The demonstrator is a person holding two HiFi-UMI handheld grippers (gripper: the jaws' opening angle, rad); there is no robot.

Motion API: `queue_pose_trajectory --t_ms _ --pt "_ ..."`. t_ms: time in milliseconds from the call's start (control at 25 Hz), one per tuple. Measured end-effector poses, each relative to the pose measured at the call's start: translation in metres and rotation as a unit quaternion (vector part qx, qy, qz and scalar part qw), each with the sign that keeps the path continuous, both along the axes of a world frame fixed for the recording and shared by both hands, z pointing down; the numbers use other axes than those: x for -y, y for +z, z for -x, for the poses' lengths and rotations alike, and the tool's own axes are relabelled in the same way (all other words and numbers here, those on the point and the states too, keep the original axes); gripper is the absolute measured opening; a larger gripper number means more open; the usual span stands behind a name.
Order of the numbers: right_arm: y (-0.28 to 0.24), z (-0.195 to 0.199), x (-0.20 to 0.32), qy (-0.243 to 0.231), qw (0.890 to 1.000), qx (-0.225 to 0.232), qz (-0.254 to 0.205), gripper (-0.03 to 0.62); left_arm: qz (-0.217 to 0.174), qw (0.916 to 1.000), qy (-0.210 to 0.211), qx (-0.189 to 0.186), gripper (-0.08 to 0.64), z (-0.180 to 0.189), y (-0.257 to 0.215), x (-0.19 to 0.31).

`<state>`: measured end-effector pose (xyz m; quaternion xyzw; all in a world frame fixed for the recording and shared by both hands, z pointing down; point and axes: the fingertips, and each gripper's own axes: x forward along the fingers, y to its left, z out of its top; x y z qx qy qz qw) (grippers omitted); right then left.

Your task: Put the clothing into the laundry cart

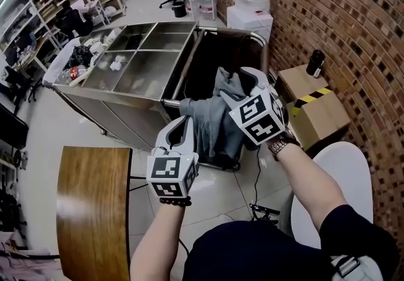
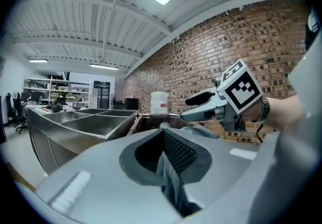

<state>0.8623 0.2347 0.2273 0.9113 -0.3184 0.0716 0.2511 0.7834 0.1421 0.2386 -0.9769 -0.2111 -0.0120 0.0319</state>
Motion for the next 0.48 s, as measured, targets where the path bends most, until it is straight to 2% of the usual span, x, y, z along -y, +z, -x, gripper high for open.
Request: queue_pose_trajectory --t_ms 280,480 --pt "-0.018 0.019 -0.005 -0.010 1.000 -0.022 -0.014 0.280 -0.002 1.0000 0.009 0.003 0.003 0.002 0.001 -0.014" --pt "-0.025 0.041 0.000 -0.015 0.999 -0.036 -0.023 0.234 -0.002 0.9999 0.010 0.005 0.003 0.016 0.000 -0.012"
